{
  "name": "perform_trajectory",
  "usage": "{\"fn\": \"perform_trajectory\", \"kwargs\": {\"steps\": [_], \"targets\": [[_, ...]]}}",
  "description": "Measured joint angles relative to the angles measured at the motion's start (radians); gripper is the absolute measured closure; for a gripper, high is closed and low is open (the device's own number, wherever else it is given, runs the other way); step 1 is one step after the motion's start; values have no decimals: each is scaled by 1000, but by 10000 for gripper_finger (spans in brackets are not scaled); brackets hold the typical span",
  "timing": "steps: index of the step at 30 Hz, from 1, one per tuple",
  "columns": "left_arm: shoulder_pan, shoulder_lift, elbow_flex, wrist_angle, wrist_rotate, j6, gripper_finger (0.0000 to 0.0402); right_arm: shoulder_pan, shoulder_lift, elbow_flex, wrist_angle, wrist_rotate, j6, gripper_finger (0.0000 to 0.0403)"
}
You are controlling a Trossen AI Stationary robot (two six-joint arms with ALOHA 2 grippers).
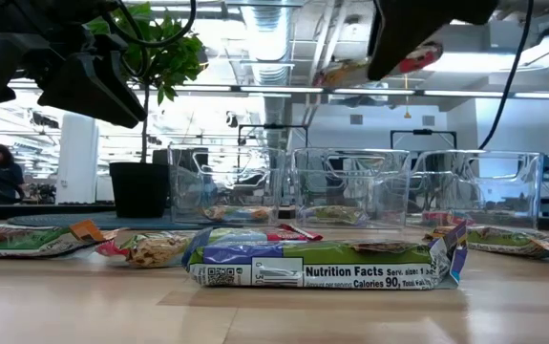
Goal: Pick and place Granola Bars by type
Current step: Put the red granola bar into the right transparent bin
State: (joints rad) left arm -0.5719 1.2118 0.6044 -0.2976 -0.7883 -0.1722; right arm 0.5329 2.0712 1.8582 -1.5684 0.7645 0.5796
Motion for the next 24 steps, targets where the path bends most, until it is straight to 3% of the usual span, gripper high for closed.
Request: {"fn": "perform_trajectory", "kwargs": {"steps": [10,24], "targets": [[0,0,0,-4,6,-2,267,4,-199,-156,-3,29,70,295],[0,0,0,7,-3,-2,267,-29,-657,-700,62,161,344,295]]}}
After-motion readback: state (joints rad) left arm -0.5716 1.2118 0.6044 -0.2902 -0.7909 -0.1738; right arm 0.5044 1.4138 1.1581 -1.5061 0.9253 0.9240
